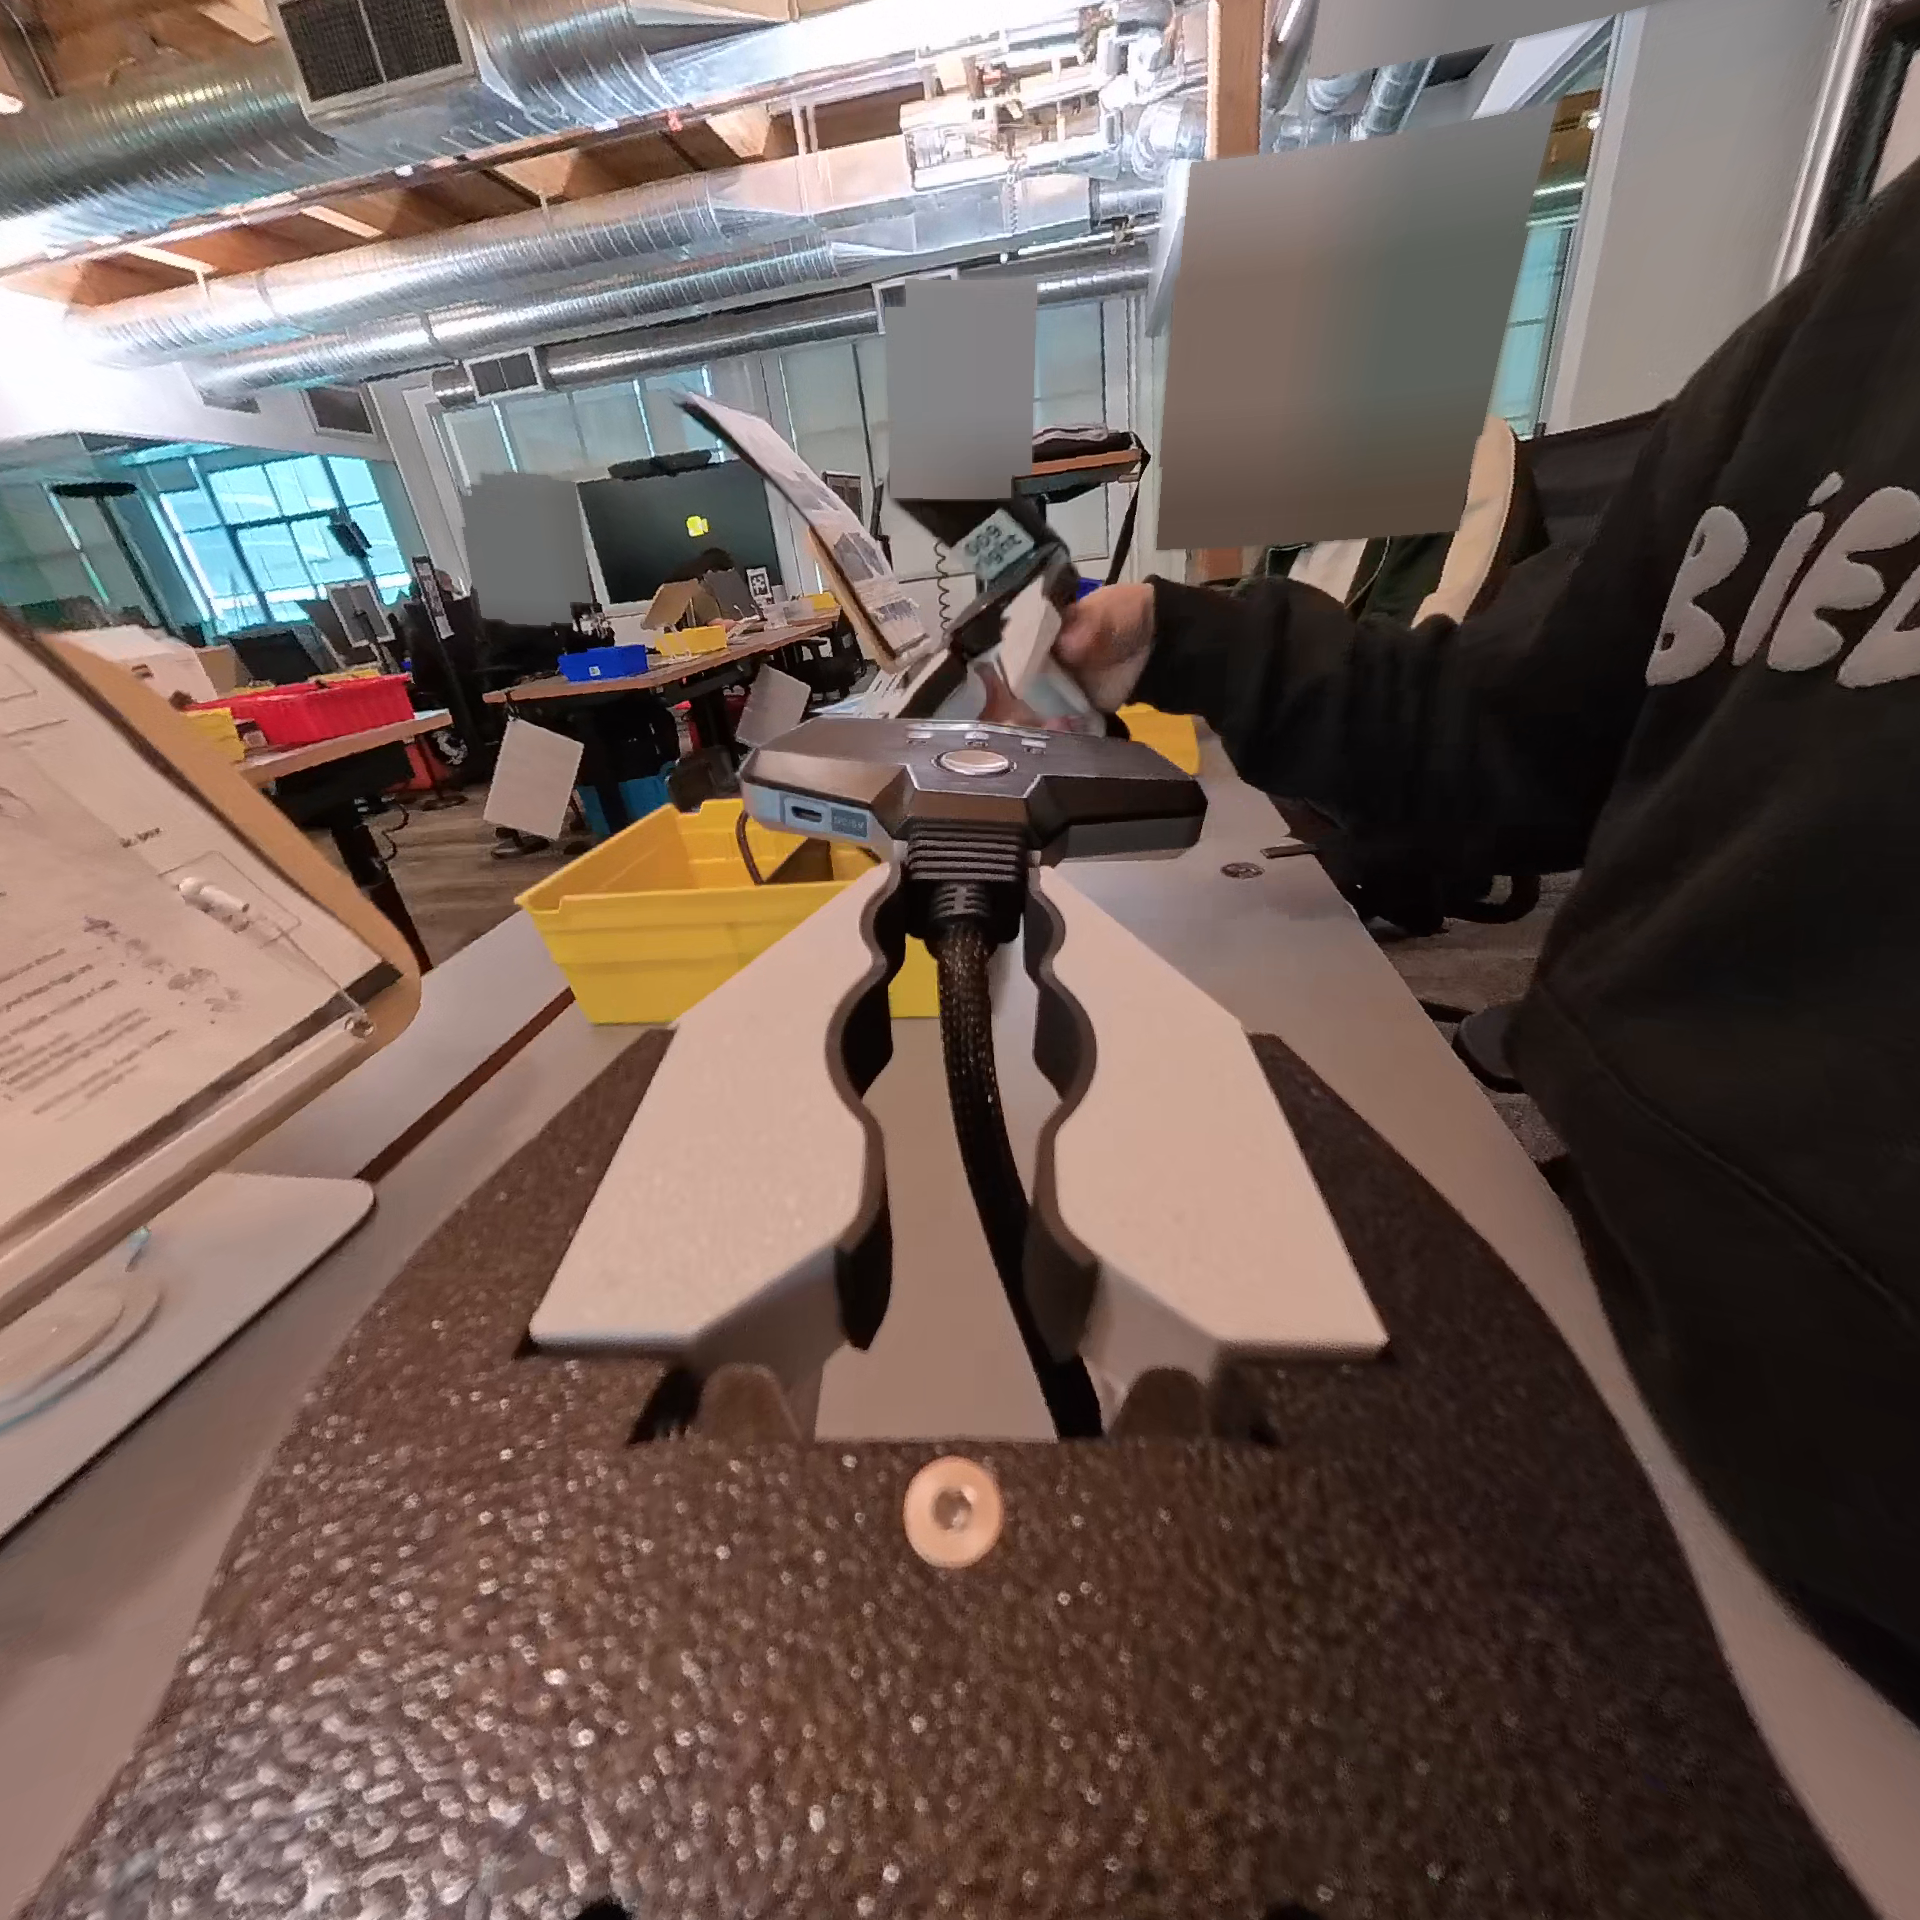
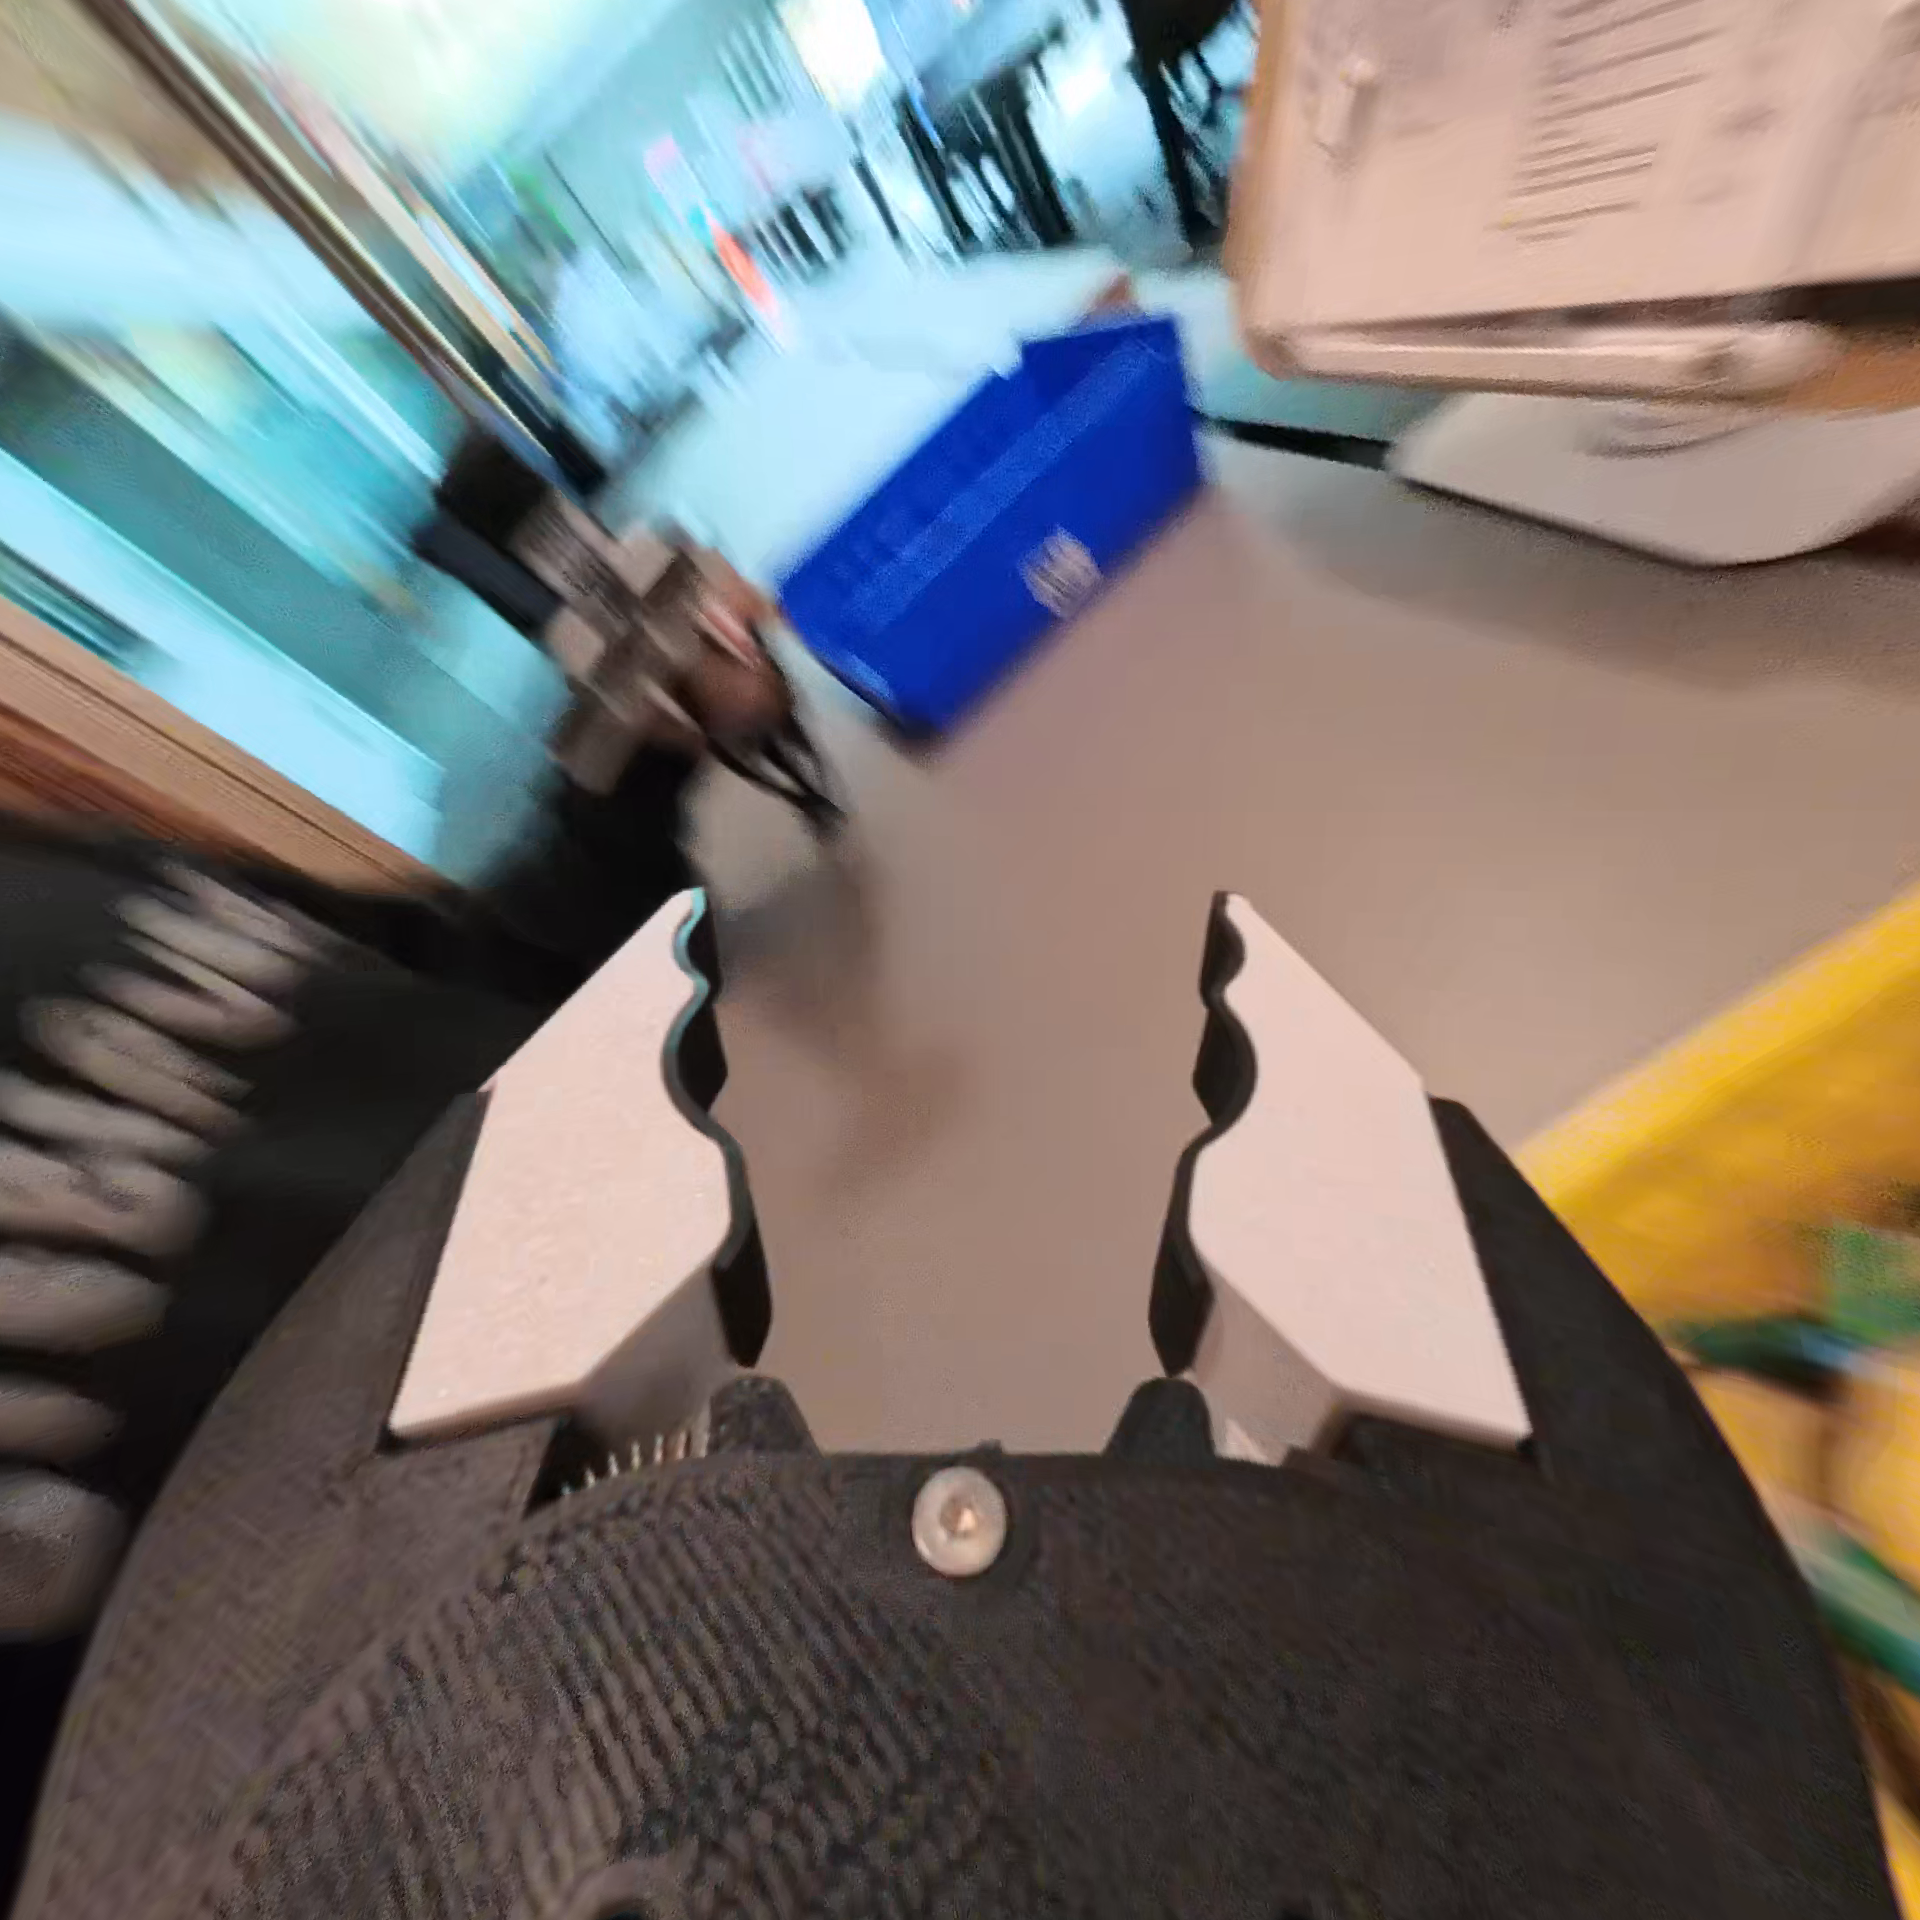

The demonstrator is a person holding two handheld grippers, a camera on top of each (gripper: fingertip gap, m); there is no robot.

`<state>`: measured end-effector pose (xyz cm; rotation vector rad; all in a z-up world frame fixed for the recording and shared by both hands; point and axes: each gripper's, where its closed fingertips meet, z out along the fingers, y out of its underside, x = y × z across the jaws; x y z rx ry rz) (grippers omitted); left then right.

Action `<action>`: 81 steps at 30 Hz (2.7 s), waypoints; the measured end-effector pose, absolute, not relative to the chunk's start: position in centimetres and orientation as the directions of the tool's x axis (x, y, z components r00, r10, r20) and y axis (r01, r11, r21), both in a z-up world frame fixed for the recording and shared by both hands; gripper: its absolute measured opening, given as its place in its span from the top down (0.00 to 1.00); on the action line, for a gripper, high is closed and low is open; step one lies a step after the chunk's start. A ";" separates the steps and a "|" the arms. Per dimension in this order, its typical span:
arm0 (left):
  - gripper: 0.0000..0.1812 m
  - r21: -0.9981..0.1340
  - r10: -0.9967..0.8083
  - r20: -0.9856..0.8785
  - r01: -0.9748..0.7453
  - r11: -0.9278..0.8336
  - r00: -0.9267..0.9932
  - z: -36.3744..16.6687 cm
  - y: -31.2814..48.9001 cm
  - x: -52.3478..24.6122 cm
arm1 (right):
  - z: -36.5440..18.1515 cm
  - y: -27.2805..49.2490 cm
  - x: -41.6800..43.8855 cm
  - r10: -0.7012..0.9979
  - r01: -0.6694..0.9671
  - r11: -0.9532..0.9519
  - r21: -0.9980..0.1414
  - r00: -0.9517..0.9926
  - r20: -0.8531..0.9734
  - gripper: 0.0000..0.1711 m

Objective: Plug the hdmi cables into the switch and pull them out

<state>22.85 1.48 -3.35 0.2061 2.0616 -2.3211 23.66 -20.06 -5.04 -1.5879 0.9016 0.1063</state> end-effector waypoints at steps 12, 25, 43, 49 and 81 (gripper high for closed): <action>0.90 -0.810 0.024 -0.565 0.560 0.174 -0.825 -0.4 -3.7 21.7 | 0.7 -3.7 20.7 0.101 -0.797 0.114 -0.594 0.604 -0.791 0.69; 0.75 -0.744 -0.275 -0.666 0.595 0.305 -0.693 2.3 -3.4 24.2 | 1.6 -7.6 24.6 -0.189 -0.484 0.061 -0.873 0.853 -0.486 0.88; 0.79 -0.944 -0.431 -0.320 0.245 0.221 -0.843 -2.8 3.1 27.8 | 13.6 -37.9 33.4 -0.814 -0.319 -0.325 -0.890 0.573 0.092 0.88; 0.81 -0.959 -0.434 -0.276 0.217 0.181 -0.857 -3.4 3.1 27.9 | 5.8 -41.9 35.4 -0.870 -0.563 -0.291 -0.774 0.493 -0.031 0.88; 0.83 -0.961 -0.302 -0.176 0.097 0.260 -0.937 -8.0 1.3 26.3 | -16.4 -41.2 43.8 -0.121 -0.286 -0.918 0.274 0.862 0.493 0.58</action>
